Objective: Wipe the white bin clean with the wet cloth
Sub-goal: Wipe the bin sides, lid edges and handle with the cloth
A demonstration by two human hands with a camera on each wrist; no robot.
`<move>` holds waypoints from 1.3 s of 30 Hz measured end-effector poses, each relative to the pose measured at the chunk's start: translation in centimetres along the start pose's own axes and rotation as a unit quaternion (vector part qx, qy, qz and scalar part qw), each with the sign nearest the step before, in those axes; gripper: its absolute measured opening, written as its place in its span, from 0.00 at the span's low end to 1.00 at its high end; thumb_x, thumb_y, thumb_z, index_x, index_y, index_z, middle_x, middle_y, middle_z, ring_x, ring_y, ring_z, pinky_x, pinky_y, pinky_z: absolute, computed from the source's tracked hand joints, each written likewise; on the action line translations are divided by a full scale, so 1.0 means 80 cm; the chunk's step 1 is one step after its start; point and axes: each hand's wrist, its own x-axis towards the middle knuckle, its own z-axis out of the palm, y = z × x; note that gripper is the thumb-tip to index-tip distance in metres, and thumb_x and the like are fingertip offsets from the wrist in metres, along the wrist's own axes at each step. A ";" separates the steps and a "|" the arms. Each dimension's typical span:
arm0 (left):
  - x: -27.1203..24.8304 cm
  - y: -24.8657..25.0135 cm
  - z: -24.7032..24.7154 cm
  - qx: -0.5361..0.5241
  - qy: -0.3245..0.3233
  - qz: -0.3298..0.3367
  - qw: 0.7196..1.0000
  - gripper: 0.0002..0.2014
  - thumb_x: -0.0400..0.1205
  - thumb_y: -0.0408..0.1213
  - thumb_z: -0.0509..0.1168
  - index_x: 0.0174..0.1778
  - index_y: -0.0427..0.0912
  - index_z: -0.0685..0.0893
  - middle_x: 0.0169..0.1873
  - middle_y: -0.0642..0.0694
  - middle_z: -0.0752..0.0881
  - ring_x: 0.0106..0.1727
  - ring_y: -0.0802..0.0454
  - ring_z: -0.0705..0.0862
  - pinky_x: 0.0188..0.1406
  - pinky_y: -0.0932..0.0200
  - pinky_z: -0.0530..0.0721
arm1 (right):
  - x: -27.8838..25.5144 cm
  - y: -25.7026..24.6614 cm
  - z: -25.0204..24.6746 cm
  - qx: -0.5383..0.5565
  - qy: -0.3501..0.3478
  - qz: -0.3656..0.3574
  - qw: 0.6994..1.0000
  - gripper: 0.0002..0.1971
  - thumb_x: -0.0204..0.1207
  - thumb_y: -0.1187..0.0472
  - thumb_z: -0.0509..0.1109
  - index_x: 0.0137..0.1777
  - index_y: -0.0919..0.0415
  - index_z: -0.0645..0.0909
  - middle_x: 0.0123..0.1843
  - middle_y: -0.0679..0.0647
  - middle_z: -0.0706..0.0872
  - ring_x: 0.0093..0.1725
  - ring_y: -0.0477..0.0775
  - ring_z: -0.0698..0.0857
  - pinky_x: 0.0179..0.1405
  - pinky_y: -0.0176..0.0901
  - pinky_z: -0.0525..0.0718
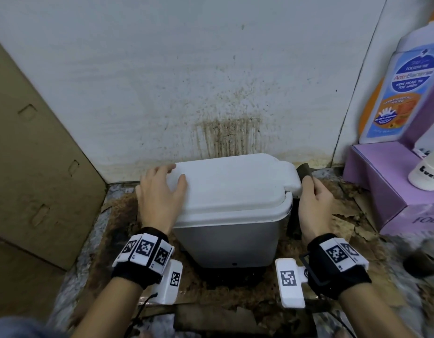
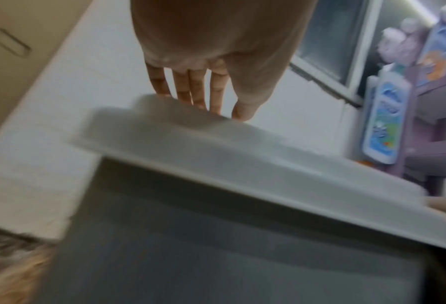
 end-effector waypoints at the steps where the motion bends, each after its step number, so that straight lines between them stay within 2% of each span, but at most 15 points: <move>1: -0.002 0.009 -0.001 -0.012 -0.004 0.016 1.000 0.16 0.86 0.48 0.66 0.67 0.49 0.84 0.64 0.47 0.83 0.70 0.43 0.77 0.75 0.37 0.73 | -0.002 -0.003 0.004 0.001 -0.006 -0.007 1.000 0.18 0.89 0.57 0.59 0.36 0.54 0.76 0.33 0.47 0.78 0.35 0.44 0.74 0.42 0.45 0.73; 4: -0.013 0.044 -0.002 -0.073 -0.024 0.084 0.994 0.14 0.88 0.50 0.64 0.66 0.50 0.84 0.64 0.52 0.82 0.71 0.49 0.77 0.74 0.38 0.73 | -0.012 -0.020 0.019 0.001 -0.028 -0.035 0.999 0.18 0.90 0.57 0.58 0.36 0.53 0.76 0.32 0.43 0.76 0.31 0.37 0.74 0.38 0.39 0.72; 8: -0.023 0.085 -0.007 -0.113 -0.061 0.147 0.981 0.16 0.88 0.52 0.62 0.70 0.52 0.83 0.68 0.57 0.80 0.73 0.56 0.76 0.76 0.43 0.72 | -0.022 -0.038 0.043 0.016 -0.082 -0.043 0.996 0.14 0.91 0.55 0.57 0.54 0.51 0.85 0.45 0.39 0.87 0.45 0.35 0.83 0.48 0.37 0.79; 11: -0.018 0.098 -0.012 -0.097 -0.083 0.184 0.975 0.20 0.89 0.53 0.61 0.75 0.52 0.81 0.74 0.57 0.77 0.78 0.57 0.72 0.80 0.45 0.69 | -0.035 -0.055 0.060 0.024 -0.110 -0.063 0.992 0.15 0.91 0.55 0.57 0.45 0.47 0.81 0.34 0.37 0.84 0.36 0.38 0.81 0.38 0.36 0.77; 13: -0.011 0.099 -0.014 -0.075 -0.097 0.205 0.971 0.22 0.89 0.53 0.60 0.79 0.52 0.78 0.78 0.56 0.75 0.82 0.56 0.69 0.83 0.46 0.66 | -0.043 -0.064 0.070 0.034 -0.134 -0.074 0.988 0.15 0.91 0.55 0.57 0.46 0.53 0.83 0.35 0.43 0.86 0.35 0.42 0.80 0.36 0.39 0.76; 15: -0.004 0.097 -0.018 -0.054 -0.113 0.221 0.967 0.23 0.90 0.53 0.59 0.82 0.53 0.75 0.82 0.55 0.71 0.84 0.57 0.66 0.84 0.50 0.63 | -0.050 -0.070 0.080 0.044 -0.157 -0.077 0.984 0.16 0.91 0.54 0.57 0.47 0.58 0.83 0.37 0.54 0.84 0.36 0.51 0.80 0.39 0.51 0.77; 19: 0.006 0.082 -0.026 0.003 -0.127 0.257 0.958 0.24 0.91 0.54 0.56 0.83 0.54 0.73 0.84 0.54 0.69 0.84 0.56 0.65 0.82 0.55 0.62 | -0.057 -0.079 0.103 0.045 -0.209 -0.083 0.973 0.17 0.91 0.52 0.58 0.44 0.57 0.81 0.34 0.51 0.80 0.35 0.52 0.79 0.38 0.52 0.76; 24: 0.019 0.056 -0.040 0.032 -0.099 0.246 0.964 0.25 0.88 0.52 0.54 0.80 0.50 0.77 0.81 0.52 0.73 0.82 0.54 0.69 0.80 0.53 0.68 | -0.061 -0.074 0.122 0.038 -0.184 -0.061 0.980 0.19 0.91 0.51 0.57 0.43 0.62 0.79 0.35 0.62 0.78 0.34 0.51 0.77 0.38 0.47 0.73; 26: 0.023 0.048 -0.047 0.024 -0.102 0.238 0.966 0.25 0.89 0.52 0.53 0.80 0.51 0.76 0.81 0.54 0.73 0.82 0.57 0.68 0.81 0.54 0.67 | -0.062 -0.072 0.124 0.016 -0.156 -0.051 0.986 0.19 0.91 0.52 0.56 0.41 0.61 0.77 0.32 0.55 0.76 0.33 0.44 0.75 0.36 0.41 0.70; 28: 0.025 0.041 -0.052 0.017 -0.106 0.234 0.966 0.24 0.89 0.52 0.54 0.81 0.52 0.75 0.81 0.56 0.72 0.82 0.59 0.67 0.81 0.56 0.65 | -0.065 -0.074 0.127 -0.007 -0.151 -0.050 0.987 0.18 0.91 0.52 0.55 0.44 0.59 0.79 0.38 0.50 0.82 0.39 0.43 0.79 0.38 0.37 0.73; 32: 0.030 0.028 -0.055 -0.015 -0.122 0.225 0.967 0.23 0.90 0.52 0.54 0.81 0.54 0.75 0.81 0.58 0.71 0.83 0.60 0.66 0.83 0.50 0.66 | -0.069 -0.068 0.155 -0.035 -0.155 -0.079 0.984 0.17 0.90 0.49 0.54 0.49 0.54 0.81 0.44 0.52 0.84 0.50 0.54 0.82 0.50 0.48 0.77; 35: 0.028 0.026 -0.056 -0.018 -0.125 0.228 0.965 0.23 0.89 0.53 0.54 0.81 0.54 0.74 0.81 0.58 0.71 0.83 0.60 0.66 0.83 0.49 0.67 | -0.079 -0.070 0.176 -0.054 -0.212 -0.082 0.972 0.17 0.90 0.47 0.51 0.42 0.49 0.73 0.47 0.50 0.79 0.53 0.54 0.76 0.53 0.49 0.73; 36: 0.027 0.026 -0.056 -0.022 -0.124 0.229 0.965 0.23 0.89 0.53 0.54 0.81 0.55 0.74 0.81 0.59 0.71 0.83 0.61 0.66 0.83 0.49 0.67 | -0.083 -0.074 0.180 -0.040 -0.236 -0.060 0.969 0.17 0.89 0.47 0.50 0.44 0.48 0.76 0.51 0.51 0.79 0.56 0.54 0.75 0.56 0.50 0.72; 37: 0.027 0.025 -0.056 -0.024 -0.123 0.229 0.965 0.23 0.89 0.52 0.54 0.81 0.55 0.74 0.81 0.59 0.71 0.83 0.61 0.66 0.83 0.49 0.66 | -0.087 -0.074 0.183 -0.027 -0.254 -0.031 0.966 0.17 0.89 0.48 0.49 0.53 0.48 0.81 0.58 0.53 0.79 0.62 0.53 0.74 0.62 0.50 0.72; 39: 0.029 0.023 -0.056 -0.025 -0.118 0.227 0.966 0.23 0.89 0.52 0.54 0.81 0.55 0.75 0.81 0.58 0.71 0.83 0.61 0.66 0.83 0.48 0.67 | -0.092 -0.074 0.185 -0.019 -0.262 -0.012 0.965 0.22 0.88 0.51 0.48 0.74 0.49 0.78 0.69 0.54 0.77 0.71 0.51 0.72 0.73 0.52 0.72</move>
